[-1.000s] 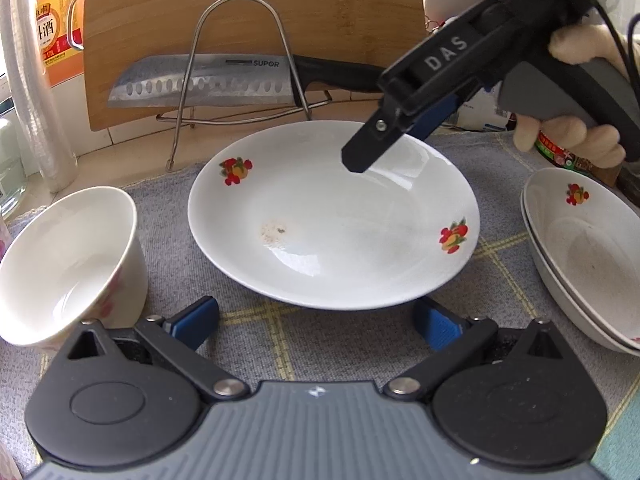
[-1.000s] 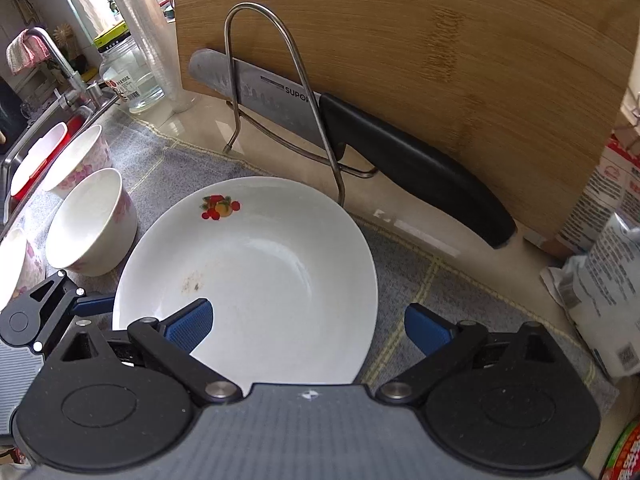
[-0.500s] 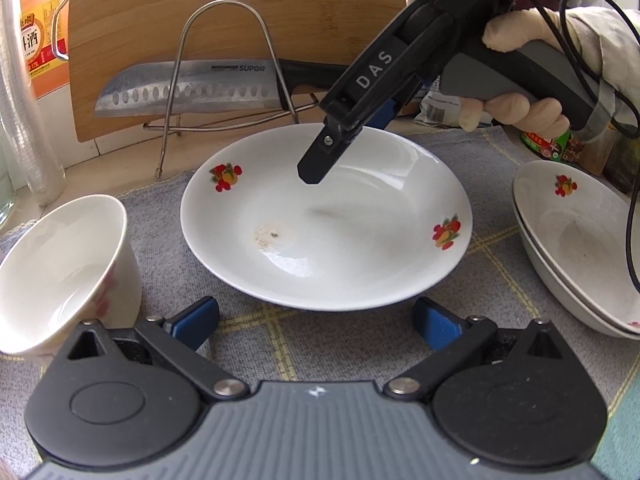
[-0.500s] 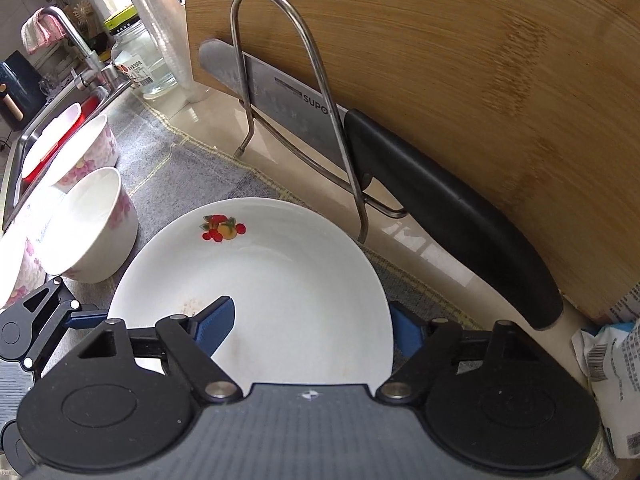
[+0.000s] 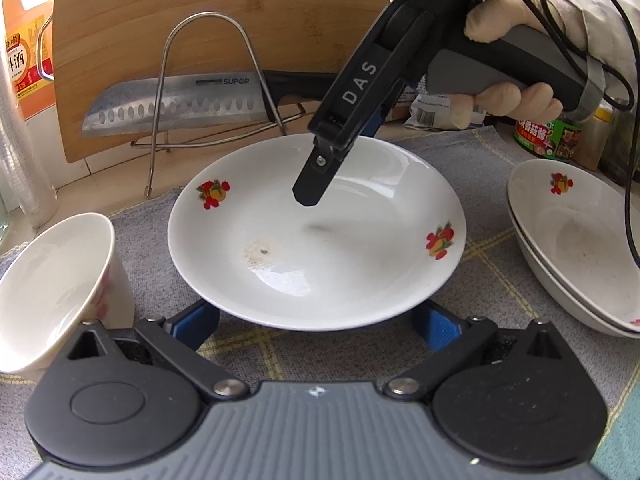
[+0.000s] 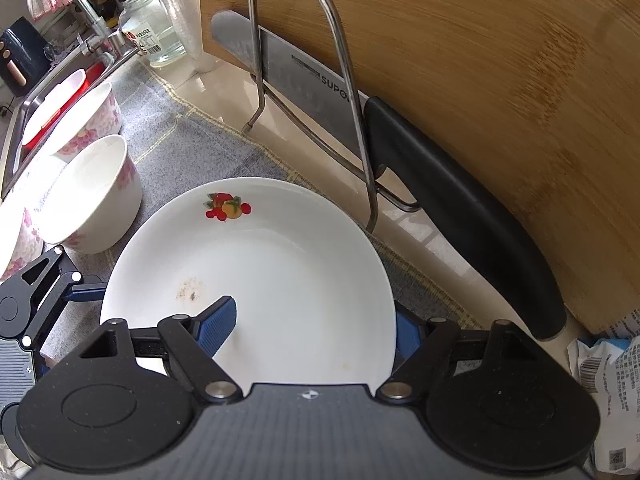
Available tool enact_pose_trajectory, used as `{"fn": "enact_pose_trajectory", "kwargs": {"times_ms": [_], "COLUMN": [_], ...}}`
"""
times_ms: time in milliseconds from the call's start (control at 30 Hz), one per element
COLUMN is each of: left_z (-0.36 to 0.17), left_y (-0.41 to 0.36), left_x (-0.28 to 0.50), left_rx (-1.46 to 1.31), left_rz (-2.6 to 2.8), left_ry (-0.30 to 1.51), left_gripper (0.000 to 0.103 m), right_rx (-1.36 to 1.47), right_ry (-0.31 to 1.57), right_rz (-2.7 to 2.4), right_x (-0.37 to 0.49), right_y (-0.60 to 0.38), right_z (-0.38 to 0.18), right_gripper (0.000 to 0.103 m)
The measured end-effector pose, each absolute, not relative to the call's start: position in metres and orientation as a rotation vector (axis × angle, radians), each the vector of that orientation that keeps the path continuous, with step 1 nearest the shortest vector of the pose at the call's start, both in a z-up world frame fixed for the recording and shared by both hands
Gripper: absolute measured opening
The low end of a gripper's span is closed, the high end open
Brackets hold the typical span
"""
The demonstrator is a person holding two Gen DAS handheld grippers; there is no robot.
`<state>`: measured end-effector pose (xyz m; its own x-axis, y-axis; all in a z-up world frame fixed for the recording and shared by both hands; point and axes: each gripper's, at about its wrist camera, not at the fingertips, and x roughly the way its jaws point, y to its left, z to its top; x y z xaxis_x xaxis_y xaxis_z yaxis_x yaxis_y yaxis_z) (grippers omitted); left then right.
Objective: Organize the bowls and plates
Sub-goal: 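Carry the held plate with the right gripper toward the plate stack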
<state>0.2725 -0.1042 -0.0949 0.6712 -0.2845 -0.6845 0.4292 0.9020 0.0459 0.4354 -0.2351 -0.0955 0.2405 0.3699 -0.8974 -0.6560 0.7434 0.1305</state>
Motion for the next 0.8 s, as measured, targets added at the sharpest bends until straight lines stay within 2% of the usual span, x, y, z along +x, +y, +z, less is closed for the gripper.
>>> {"fn": "enact_pose_trajectory", "kwargs": {"times_ms": [800], "left_z": [-0.093], "left_y": [-0.1072], "left_x": [0.2733], "left_rx": [0.233], "left_rz": [-0.371], "left_ry": [0.729], "left_gripper": [0.102], "right_rx": [-0.292], "right_ry": [1.13], "right_rz": [0.719], "right_x": [0.4301], "right_y": [-0.2393], "right_z": [-0.0918], "right_gripper": [0.082]}}
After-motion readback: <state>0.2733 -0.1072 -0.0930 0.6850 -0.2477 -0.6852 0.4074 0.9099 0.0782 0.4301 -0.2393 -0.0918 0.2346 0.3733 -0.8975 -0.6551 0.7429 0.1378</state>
